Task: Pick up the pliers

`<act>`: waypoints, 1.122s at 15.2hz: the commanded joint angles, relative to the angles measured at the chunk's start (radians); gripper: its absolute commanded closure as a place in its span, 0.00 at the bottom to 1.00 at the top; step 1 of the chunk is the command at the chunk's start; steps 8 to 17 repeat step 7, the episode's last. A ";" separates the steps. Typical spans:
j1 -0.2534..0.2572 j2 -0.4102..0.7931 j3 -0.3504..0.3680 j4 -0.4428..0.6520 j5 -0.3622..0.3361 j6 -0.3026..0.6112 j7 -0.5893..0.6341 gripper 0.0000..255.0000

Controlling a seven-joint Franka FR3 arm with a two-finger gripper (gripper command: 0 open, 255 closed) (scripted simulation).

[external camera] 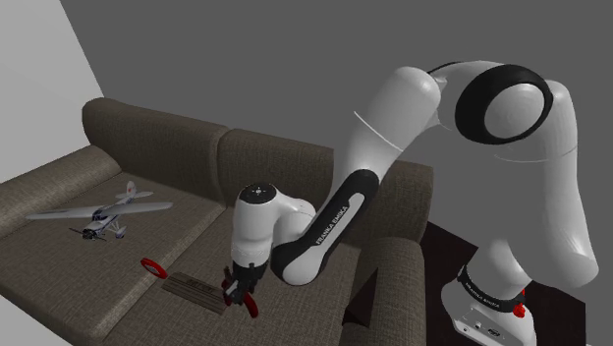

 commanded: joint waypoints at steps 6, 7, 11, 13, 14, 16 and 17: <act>-0.023 -0.069 0.030 -0.006 0.033 -0.062 -0.018 1.00; -0.023 -0.069 0.030 -0.006 0.033 -0.062 -0.018 1.00; -0.023 -0.069 0.030 -0.006 0.033 -0.062 -0.018 1.00; -0.023 -0.069 0.030 -0.006 0.033 -0.062 -0.018 1.00; -0.023 -0.069 0.030 -0.006 0.033 -0.062 -0.018 1.00; -0.023 -0.069 0.030 -0.006 0.033 -0.062 -0.018 1.00; -0.023 -0.069 0.030 -0.006 0.033 -0.062 -0.018 1.00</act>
